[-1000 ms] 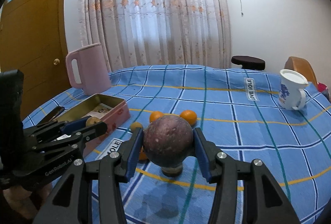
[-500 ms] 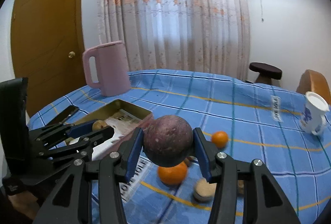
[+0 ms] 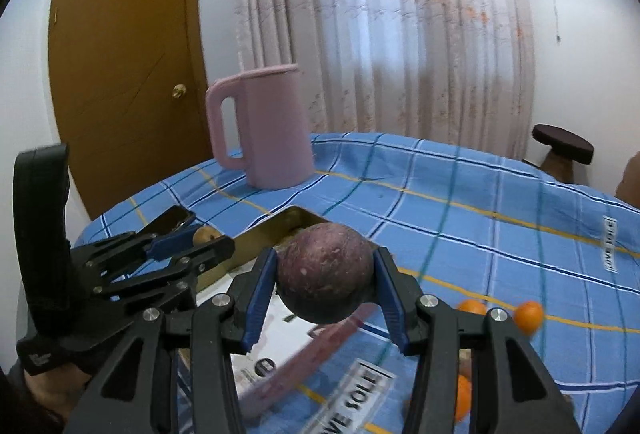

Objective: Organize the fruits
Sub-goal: 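Carry the kiwi into the tin with the left gripper while the right drops the purple fruit there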

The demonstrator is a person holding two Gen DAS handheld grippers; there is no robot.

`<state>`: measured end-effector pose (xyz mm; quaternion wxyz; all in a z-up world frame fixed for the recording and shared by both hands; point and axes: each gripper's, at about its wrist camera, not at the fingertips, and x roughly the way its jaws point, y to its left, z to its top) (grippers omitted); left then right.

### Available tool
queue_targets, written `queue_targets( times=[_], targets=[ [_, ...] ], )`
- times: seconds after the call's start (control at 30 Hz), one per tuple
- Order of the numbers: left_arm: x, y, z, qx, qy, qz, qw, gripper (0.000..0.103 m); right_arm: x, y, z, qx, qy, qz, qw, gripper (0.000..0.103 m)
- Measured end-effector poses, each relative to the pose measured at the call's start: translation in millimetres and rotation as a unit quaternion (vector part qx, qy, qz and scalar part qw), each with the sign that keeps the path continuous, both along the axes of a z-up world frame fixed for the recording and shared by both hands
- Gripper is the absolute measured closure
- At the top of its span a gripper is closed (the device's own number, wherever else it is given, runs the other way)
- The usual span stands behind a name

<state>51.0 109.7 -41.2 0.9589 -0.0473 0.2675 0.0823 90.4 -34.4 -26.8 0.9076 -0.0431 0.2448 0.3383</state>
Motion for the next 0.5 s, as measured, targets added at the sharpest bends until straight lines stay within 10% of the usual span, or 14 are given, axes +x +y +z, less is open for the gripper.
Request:
queue_targets(
  times=[0.5],
  targets=[
    [13,13,-21,-0.005,0.034,0.002,0.9994,0.071,7,34,-32,-0.043,0.032,0.036,0.998,0.052]
  ],
)
